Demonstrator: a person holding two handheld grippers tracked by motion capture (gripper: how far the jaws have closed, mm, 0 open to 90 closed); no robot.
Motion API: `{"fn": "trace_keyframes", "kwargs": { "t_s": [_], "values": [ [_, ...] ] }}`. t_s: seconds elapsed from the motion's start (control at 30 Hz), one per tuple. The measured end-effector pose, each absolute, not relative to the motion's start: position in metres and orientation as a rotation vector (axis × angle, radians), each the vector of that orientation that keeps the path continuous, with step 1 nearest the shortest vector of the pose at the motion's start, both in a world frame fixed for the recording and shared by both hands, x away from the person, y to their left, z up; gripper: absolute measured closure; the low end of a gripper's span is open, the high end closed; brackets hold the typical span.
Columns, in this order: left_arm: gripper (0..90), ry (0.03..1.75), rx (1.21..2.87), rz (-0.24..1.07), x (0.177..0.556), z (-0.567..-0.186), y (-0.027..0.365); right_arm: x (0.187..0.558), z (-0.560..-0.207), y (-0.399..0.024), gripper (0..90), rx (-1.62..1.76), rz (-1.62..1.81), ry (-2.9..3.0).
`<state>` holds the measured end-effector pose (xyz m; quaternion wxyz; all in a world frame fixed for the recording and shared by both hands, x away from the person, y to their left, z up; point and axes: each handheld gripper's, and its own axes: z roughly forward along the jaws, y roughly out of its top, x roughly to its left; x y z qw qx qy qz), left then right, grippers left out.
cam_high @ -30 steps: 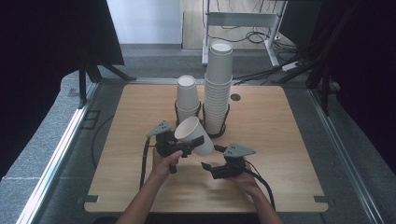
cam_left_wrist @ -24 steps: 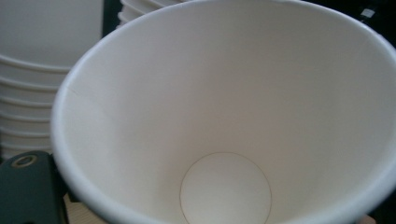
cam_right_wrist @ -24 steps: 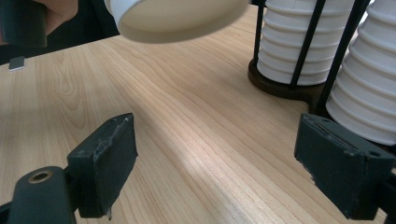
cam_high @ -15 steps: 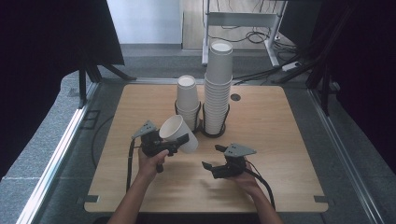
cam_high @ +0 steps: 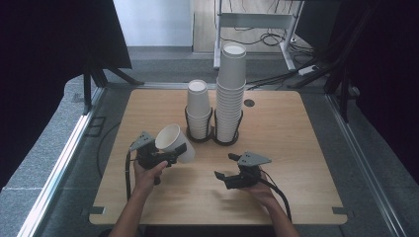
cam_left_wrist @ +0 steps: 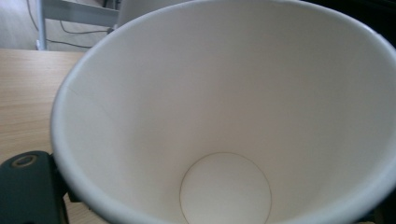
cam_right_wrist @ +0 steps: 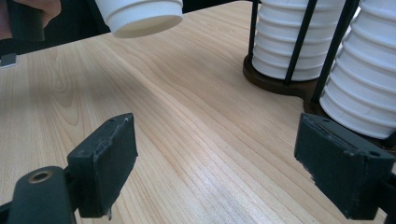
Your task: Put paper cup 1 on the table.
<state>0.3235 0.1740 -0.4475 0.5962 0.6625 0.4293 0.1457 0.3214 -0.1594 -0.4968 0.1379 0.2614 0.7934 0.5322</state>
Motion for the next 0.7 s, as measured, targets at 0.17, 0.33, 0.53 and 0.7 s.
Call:
{"fn": "trace_keyframes", "kwargs": {
  "t_s": [0.17, 0.33, 0.53, 0.7],
  "values": [
    [11.9, 1.022, 1.552, 0.392, 0.323, -0.448, 0.181, 0.321, -0.496, -0.161, 13.1, 0.751, 1.539, 2.294],
    [11.9, 1.058, 1.565, 0.454, 0.324, -0.449, 0.189, 0.322, -0.496, -0.165, 13.2, 0.76, 1.537, 2.283],
    [11.9, 1.122, 1.592, 0.539, 0.326, -0.454, 0.198, 0.323, -0.496, -0.167, 13.3, 0.767, 1.525, 2.278],
    [11.9, 1.16, 1.623, 0.593, 0.327, -0.459, 0.204, 0.322, -0.496, -0.167, 13.4, 0.767, 1.523, 2.278]
  ]
}}
